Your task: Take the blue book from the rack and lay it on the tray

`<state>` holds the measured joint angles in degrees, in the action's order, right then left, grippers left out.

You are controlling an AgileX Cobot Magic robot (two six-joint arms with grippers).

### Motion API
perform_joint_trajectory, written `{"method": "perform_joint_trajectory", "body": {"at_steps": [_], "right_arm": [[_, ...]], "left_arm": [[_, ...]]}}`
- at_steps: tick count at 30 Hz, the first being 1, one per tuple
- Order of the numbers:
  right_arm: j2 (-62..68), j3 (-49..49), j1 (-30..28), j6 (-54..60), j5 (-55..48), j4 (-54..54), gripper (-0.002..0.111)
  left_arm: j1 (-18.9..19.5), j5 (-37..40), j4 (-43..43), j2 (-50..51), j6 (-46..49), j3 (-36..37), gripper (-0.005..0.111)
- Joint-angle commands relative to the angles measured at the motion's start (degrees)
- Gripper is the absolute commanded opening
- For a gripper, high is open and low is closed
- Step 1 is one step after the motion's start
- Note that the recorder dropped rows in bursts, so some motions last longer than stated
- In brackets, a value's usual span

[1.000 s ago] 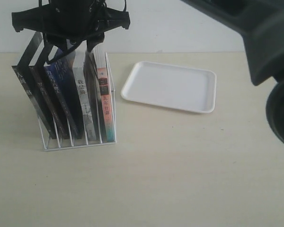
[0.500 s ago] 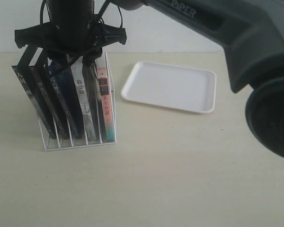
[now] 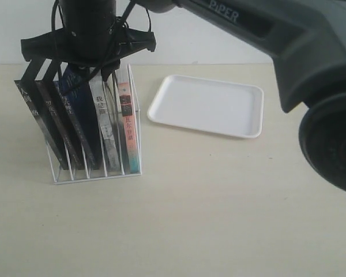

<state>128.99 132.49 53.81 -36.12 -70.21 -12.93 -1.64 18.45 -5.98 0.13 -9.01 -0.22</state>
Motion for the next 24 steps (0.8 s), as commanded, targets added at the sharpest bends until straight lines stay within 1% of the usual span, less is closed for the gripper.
{"method": "perform_joint_trajectory", "body": {"at_steps": [1,7,24], "right_arm": [[-2.7,0.1,-0.2,1.1,0.3,-3.0,0.0],[-7.2,0.1,-0.2,1.1,0.3,-5.5,0.0],[-7.2,0.1,-0.2,1.1,0.3,-5.6,0.0]], "left_arm": [[-0.4,-0.5,-0.1,-0.1,0.1,0.2,0.006],[-0.4,-0.5,-0.1,-0.1,0.1,0.2,0.006],[-0.4,-0.5,-0.1,-0.1,0.1,0.2,0.006]]}}
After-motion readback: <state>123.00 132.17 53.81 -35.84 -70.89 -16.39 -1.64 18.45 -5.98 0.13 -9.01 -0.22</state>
